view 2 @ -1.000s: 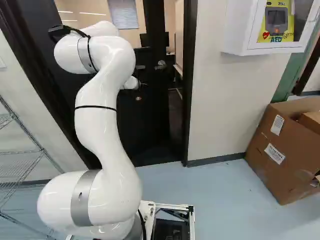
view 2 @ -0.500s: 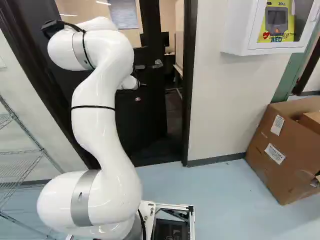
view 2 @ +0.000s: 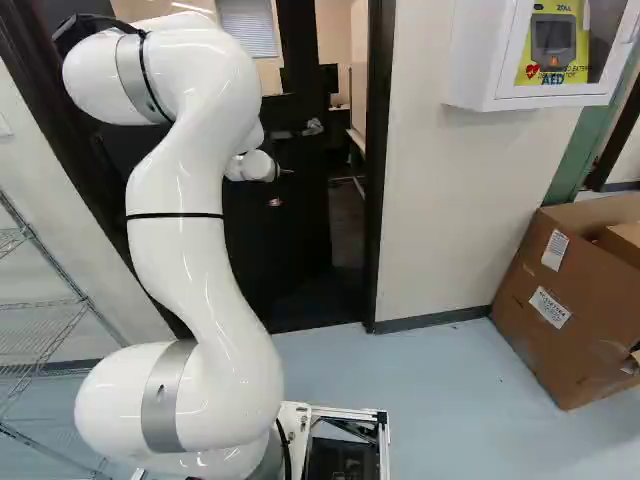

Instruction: Open the door and move inside

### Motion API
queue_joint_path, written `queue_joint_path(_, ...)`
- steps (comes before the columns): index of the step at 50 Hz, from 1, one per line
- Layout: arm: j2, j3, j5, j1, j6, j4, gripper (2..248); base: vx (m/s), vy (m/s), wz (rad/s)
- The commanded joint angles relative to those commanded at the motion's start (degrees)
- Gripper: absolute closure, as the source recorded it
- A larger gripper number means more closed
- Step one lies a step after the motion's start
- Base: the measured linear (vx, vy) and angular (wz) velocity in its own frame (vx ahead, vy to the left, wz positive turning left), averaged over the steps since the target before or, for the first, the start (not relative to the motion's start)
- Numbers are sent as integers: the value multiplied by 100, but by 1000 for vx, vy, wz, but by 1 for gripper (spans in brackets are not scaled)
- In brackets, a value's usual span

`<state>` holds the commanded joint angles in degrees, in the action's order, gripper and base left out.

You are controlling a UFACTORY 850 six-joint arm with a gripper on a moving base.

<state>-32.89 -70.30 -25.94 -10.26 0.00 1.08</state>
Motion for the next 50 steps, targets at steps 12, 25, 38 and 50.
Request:
queue_joint_path(12,320,421,0,52,0,0,3,0,0,0)
queue_joint_path(25,662,862,-40,113,0,-1,3,0,0,0)
queue_joint_path(38,1005,1293,-211,179,0,-67,3,0,0,0)
queue_joint_path(50,1323,1684,-416,243,0,-170,3,0,0,0)
